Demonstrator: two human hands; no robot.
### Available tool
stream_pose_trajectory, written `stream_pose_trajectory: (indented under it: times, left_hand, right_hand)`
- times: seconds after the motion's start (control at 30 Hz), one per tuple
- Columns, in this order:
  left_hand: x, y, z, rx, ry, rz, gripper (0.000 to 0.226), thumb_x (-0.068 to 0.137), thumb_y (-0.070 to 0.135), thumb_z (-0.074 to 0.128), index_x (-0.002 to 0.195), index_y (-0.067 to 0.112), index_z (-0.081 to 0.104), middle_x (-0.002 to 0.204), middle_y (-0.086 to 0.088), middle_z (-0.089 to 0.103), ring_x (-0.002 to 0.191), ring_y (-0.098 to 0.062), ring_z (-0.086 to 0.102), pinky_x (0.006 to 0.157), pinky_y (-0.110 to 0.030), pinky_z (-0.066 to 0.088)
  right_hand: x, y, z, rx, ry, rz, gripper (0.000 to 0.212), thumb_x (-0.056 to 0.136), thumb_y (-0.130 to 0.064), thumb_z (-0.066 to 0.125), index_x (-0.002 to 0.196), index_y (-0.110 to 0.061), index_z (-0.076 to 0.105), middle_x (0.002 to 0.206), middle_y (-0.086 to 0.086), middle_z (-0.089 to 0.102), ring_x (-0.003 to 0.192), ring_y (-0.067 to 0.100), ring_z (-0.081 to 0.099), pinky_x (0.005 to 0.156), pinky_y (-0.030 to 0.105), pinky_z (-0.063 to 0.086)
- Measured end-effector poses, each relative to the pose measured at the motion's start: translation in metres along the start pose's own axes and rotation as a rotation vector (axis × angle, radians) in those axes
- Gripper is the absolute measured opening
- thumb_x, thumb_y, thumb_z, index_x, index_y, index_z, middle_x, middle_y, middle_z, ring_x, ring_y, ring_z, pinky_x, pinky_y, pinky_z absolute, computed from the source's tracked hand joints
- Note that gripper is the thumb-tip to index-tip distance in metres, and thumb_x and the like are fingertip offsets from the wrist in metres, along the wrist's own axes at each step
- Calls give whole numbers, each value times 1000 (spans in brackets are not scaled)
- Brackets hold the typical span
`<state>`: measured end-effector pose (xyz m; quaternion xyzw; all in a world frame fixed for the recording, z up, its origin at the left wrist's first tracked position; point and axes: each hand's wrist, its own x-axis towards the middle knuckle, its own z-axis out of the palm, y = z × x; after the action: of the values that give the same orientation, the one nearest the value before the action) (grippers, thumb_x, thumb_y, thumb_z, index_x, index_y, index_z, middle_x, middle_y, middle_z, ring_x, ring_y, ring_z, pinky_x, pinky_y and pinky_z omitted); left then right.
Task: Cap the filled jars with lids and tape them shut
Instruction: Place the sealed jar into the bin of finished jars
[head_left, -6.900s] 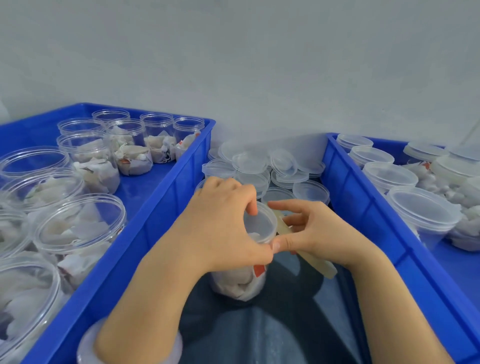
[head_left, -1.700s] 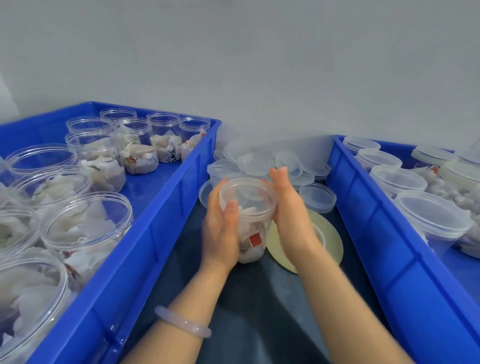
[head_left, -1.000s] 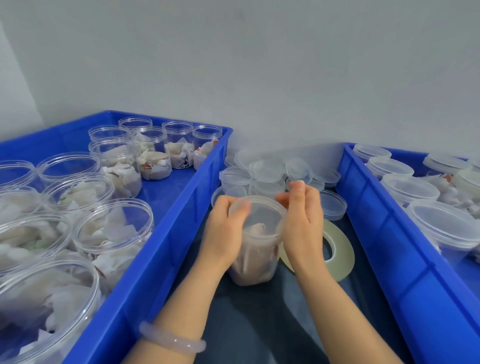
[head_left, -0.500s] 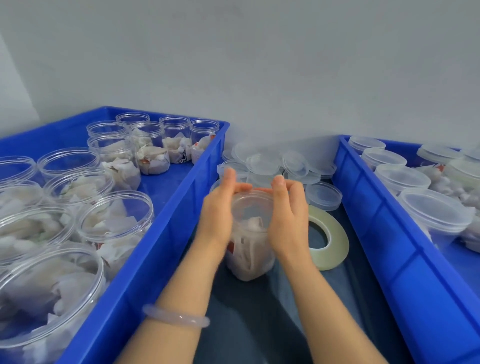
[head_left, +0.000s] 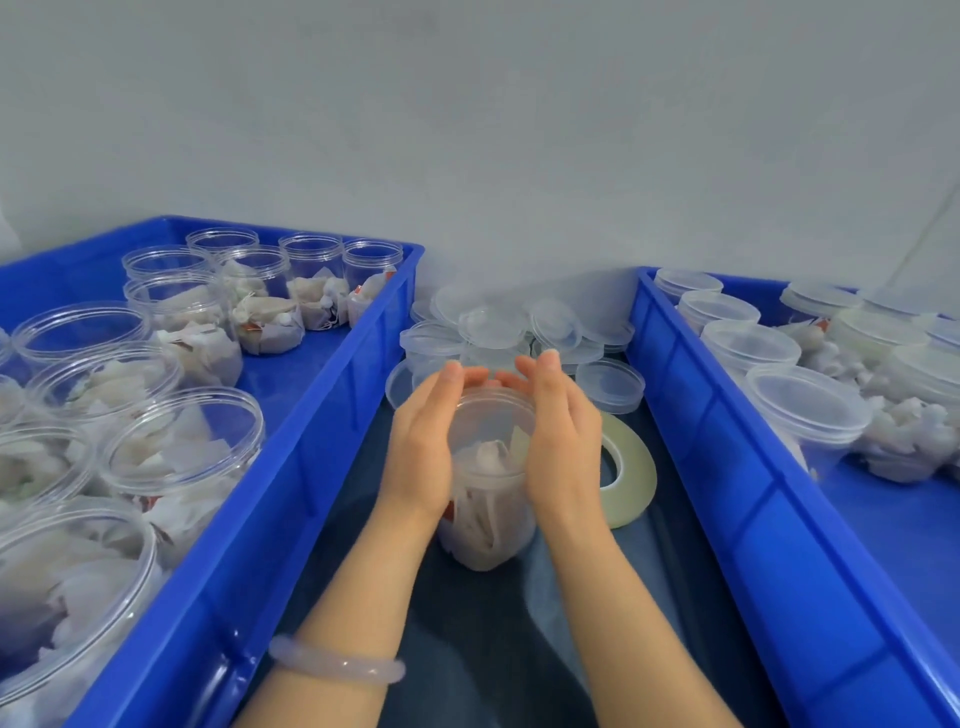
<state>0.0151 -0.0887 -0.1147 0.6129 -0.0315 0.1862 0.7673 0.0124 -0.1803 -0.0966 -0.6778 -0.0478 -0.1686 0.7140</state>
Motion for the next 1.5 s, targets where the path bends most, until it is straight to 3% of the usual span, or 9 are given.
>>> stream_pose_trajectory:
  times: [0.13,0.33,0.57,0.77,0.87,1.07,1.23,1.37,1.5]
  left_hand:
    - [-16,7,8,0,26,51,36,85,40,45,91,17,72,89,6,75,90,-8,69,77,-18,51]
    - [-28,71,63,-169,-10,119,29,92,27,52,85,8,73,86,-7,75,86,-22,71,83,-37,55]
    - [-28,131,155,-261,-220,210,17,76,30,55,70,21,68,76,4,70,85,-22,68,76,-36,53]
    - [-34,88,206,-139,-491,-1,26,91,3,46,110,11,62,114,-4,64,108,-18,58,102,-39,44]
    - [-29,82,219,-98,-510,30,28,89,5,44,107,16,61,105,6,61,111,-15,57,102,-38,44]
    - [-29,49,219,25,-550,-47,31,92,4,41,111,13,63,110,6,64,108,-9,57,95,-23,44]
    - [-40,28,222,279,-551,-13,38,80,26,35,105,27,62,105,10,65,107,-13,56,106,-44,36]
    - [-42,18,221,498,-513,80,32,91,11,38,111,23,60,111,7,64,96,-9,45,113,-49,23]
    - [-47,16,219,591,-567,207,36,81,5,49,113,18,60,116,0,61,111,-20,50,105,-45,33]
  right_hand:
    - [-25,-1,-8,-119,14,0,27,90,-41,59,110,-24,61,109,-12,65,105,-3,58,89,15,44]
    - [-20,-78,-37,-98,217,-227,17,90,-26,59,94,-14,70,86,-6,71,84,8,65,80,31,52]
    - [0,-162,-114,-196,349,-441,17,78,-26,50,74,-26,66,64,-15,67,72,2,64,65,21,48]
    - [11,-135,-179,-441,414,-249,27,84,-12,44,97,-15,68,82,-6,66,80,5,62,77,25,50]
    - [18,-134,-194,-425,432,-212,30,77,-13,42,88,-23,68,78,-13,66,69,-2,61,66,17,50]
    - [31,-98,-207,-465,378,-100,32,78,-5,41,87,-20,67,80,-9,66,80,10,60,78,28,49]
    - [37,-70,-222,-309,369,73,43,77,9,38,78,-21,70,68,-14,69,67,-1,61,56,10,47]
    - [35,-54,-227,-318,354,143,43,77,6,41,76,-26,70,76,-14,68,70,-3,59,52,9,44]
    - [35,-43,-228,-480,303,190,44,77,6,41,79,-29,68,65,-14,64,61,-2,56,49,14,40]
